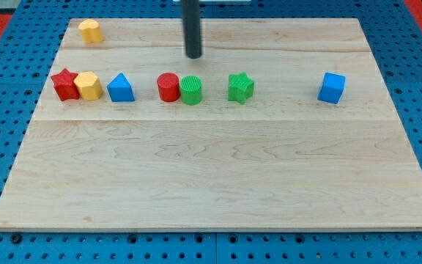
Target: Push green circle to the top center
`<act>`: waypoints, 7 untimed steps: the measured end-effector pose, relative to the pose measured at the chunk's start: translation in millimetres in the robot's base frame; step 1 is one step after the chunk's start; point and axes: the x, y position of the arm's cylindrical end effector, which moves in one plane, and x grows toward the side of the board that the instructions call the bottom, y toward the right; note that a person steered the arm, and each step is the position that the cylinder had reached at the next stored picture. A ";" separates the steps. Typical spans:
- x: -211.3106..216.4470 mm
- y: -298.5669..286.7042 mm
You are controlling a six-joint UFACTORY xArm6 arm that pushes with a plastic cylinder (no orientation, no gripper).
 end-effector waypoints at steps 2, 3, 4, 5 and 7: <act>66.9 35.6; 91.6 35.5; 123.3 41.8; 123.3 -21.4; 62.7 -44.6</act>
